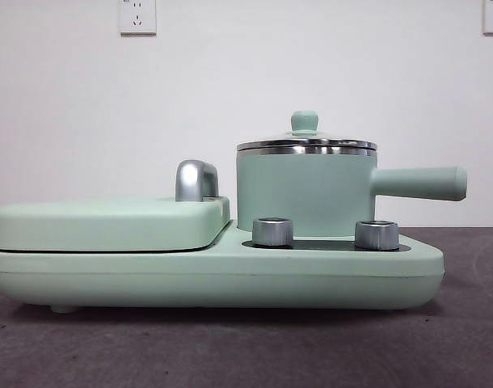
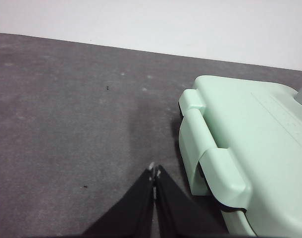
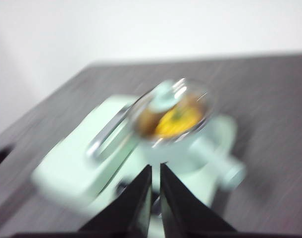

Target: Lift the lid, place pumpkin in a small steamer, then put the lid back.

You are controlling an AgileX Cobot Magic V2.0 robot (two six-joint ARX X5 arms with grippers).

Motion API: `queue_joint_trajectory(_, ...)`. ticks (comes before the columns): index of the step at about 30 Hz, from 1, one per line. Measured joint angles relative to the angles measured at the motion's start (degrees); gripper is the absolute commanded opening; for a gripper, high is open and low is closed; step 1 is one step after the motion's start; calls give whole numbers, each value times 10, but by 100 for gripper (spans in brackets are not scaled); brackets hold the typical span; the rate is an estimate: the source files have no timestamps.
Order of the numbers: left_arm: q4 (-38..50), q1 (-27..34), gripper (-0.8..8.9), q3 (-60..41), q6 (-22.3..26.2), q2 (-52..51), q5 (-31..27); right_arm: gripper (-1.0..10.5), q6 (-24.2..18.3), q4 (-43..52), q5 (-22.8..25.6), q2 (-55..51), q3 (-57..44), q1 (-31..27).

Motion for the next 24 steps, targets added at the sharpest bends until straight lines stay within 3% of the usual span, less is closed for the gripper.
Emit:
queue_joint_trajectory(5, 0, 0, 6, 0, 0, 0, 0, 20, -27, 177, 55, -72, -159, -103)
queue_joint_trajectory(10, 0, 0, 6, 0, 0, 0, 0, 20, -68, 195, 68, -106, -275, -166)
queue_joint_trajectory(16, 0, 0, 6, 0, 0, 0, 0, 20, -110, 201, 67, -113, -337, -178)
queue_joint_trajectory(24, 0, 0, 6, 0, 0, 0, 0, 20, -128, 224, 90, -119, -356, -177)
